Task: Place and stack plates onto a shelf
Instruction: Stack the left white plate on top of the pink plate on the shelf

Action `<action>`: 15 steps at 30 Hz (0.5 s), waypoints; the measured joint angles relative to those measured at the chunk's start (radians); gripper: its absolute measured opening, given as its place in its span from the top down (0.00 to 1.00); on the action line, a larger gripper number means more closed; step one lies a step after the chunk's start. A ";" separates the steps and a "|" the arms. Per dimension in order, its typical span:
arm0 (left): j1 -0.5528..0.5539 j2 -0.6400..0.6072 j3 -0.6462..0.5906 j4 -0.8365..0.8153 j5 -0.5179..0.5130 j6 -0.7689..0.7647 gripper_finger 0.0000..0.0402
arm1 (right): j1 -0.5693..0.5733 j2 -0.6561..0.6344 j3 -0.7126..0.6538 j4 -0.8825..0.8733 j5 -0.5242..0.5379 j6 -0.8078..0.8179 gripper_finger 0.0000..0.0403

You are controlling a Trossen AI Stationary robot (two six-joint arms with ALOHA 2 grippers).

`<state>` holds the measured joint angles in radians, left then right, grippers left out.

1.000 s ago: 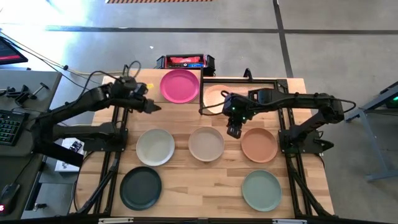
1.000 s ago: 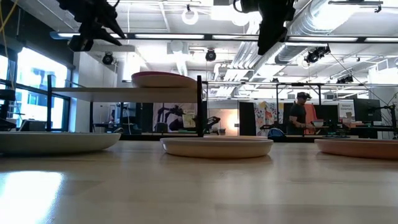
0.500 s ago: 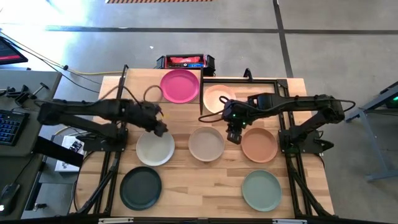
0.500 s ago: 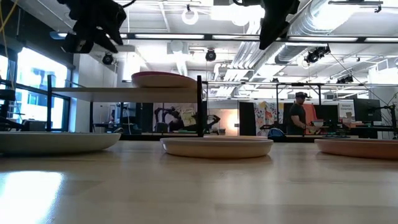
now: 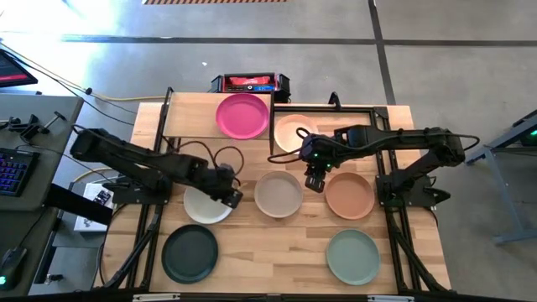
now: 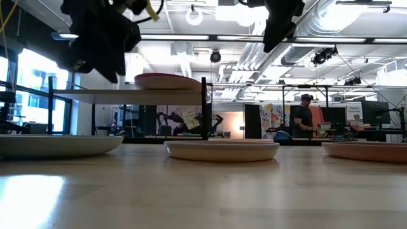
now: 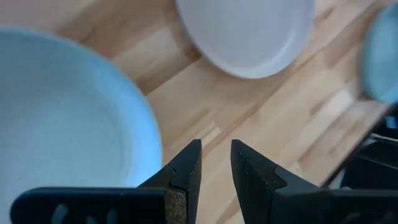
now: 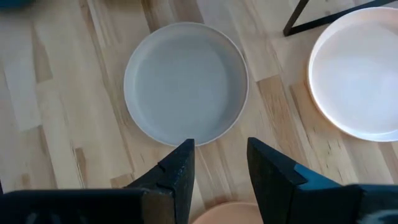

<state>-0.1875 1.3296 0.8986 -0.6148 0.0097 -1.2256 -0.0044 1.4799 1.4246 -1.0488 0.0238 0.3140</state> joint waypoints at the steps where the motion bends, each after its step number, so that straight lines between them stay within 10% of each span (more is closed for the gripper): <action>1: -0.006 0.014 0.000 -0.003 0.000 -0.010 0.82 | 0.000 0.000 0.000 0.001 0.000 0.000 0.69; 15: -0.058 0.140 0.000 0.000 -0.035 -0.131 0.82 | 0.000 0.000 0.000 0.003 0.000 0.001 0.69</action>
<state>-0.2460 1.4695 0.8986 -0.6151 -0.0256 -1.3566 -0.0044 1.4799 1.4246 -1.0458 0.0238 0.3149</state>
